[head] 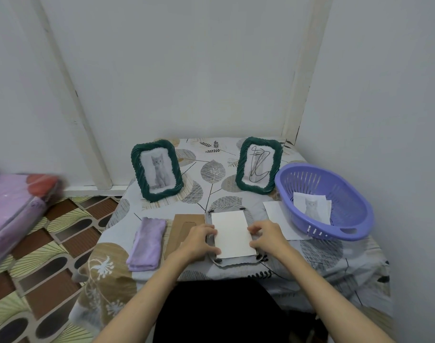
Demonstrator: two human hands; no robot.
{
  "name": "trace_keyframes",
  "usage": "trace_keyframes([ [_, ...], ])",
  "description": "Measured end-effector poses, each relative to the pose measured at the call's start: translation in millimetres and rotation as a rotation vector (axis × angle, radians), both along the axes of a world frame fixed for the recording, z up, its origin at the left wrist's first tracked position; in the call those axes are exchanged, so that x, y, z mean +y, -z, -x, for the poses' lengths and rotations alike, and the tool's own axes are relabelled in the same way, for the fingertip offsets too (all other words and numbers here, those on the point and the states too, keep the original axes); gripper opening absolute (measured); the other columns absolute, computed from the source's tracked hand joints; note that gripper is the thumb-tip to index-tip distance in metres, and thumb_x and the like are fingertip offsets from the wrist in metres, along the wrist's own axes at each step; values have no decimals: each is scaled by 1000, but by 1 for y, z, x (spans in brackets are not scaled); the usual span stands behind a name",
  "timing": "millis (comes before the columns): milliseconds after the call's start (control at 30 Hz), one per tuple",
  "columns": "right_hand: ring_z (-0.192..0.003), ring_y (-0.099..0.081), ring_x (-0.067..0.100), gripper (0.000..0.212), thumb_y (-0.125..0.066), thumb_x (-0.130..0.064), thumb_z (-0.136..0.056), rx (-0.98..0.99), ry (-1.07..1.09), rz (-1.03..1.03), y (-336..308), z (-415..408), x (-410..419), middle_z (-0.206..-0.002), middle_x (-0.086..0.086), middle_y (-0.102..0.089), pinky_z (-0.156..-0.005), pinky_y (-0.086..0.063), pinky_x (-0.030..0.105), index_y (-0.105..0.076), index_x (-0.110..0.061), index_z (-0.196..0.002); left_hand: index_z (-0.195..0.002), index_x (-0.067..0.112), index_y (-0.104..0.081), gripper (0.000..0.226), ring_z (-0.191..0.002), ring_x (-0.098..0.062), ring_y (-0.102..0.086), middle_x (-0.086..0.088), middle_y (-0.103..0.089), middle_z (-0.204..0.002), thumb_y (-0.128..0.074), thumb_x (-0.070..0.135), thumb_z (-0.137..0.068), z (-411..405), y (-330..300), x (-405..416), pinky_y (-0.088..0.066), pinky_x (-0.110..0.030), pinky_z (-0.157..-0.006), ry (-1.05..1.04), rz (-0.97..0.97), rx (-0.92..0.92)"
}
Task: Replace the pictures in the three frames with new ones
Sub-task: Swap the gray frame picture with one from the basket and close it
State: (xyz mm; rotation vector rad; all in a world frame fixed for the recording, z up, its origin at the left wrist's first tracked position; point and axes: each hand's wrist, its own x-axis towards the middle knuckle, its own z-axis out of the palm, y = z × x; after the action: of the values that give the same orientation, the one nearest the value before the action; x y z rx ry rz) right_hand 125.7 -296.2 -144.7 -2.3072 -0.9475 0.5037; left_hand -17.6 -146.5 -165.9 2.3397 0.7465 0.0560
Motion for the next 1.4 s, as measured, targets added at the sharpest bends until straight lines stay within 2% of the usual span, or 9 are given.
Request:
trace_keyframes([
  [67, -91, -55, 16, 41, -67, -1, -72, -43, 19, -16, 0, -3, 0, -113, 11, -66, -73, -34, 12, -64, -6, -113, -125, 6, -55, 62, -132, -22, -37, -8, -43, -143, -77, 25, -70, 0, 0, 0, -26, -29, -113, -8, -23, -32],
  [267, -111, -54, 25, 36, -60, -8, -82, -117, 44, -1, 5, -4, -2, -120, 14, -57, -90, -38, 24, -60, -8, -119, -131, 16, -48, 55, -138, -25, -23, -9, -30, -149, -62, 39, -83, 9, 4, -2, -20, -32, -113, -125, -224, -40],
  [533, -77, -51, 22, 36, -49, 10, -76, -101, 62, 33, 11, -5, -7, -74, 8, -53, -70, -35, 19, -65, 3, -108, -137, 14, -34, 73, -137, -36, -20, -19, -20, -149, -54, 57, -81, 23, 11, 5, -22, -42, -113, -425, -210, 90],
  [633, -88, -58, 38, 31, -48, 11, -75, -116, 71, 36, 12, -7, -8, -72, 10, -48, -82, -44, 32, -62, 11, -103, -135, 16, -34, 83, -137, -36, -20, -19, -20, -147, -59, 64, -73, 22, 12, 2, -20, -42, -112, -446, -218, 96],
  [767, -90, -57, 36, 29, -49, 8, -79, -75, 96, -9, 15, -7, -9, -84, 25, -62, -83, -42, 32, -63, 8, -104, -134, 17, -33, 85, -135, -35, -21, -19, -24, -144, -61, 65, -69, 21, 12, 0, -21, -43, -111, -471, -232, 82],
  [967, -92, -59, 38, 27, -48, 9, -77, -57, 146, -39, 19, -11, -13, -91, 28, -65, -84, -44, 37, -63, 12, -99, -122, -10, -39, 79, -125, -39, -34, -28, -40, -130, -64, 49, -77, 23, 19, -2, -24, -41, -108, -534, -300, -59],
  [1100, -91, -58, 40, 25, -49, 9, -77, -73, 153, -33, 21, -13, -15, -91, 30, -64, -82, -45, 40, -62, 13, -98, -103, -9, -49, 49, -113, -39, -43, -29, -50, -114, -61, 34, -84, 23, 21, -3, -29, -41, -101, -539, -339, -92],
  [1267, -90, -56, 41, 22, -48, 10, -77, -91, 143, -33, 27, -13, -14, -92, 33, -61, -80, -45, 41, -58, 16, -96, -108, -12, -48, 49, -115, -41, -45, -31, -50, -119, -64, 27, -82, 22, 14, -3, -33, -45, -101, -601, -263, -204],
  [1400, -66, -36, 33, 9, -50, 7, -75, -112, 107, -29, 27, -3, -11, -66, 24, -41, -57, -31, 33, -54, 4, -67, -112, -13, -49, 51, -120, -41, -44, -29, -45, -129, -67, 23, -81, 22, 5, 1, -37, -45, -104, -614, -238, -396],
])
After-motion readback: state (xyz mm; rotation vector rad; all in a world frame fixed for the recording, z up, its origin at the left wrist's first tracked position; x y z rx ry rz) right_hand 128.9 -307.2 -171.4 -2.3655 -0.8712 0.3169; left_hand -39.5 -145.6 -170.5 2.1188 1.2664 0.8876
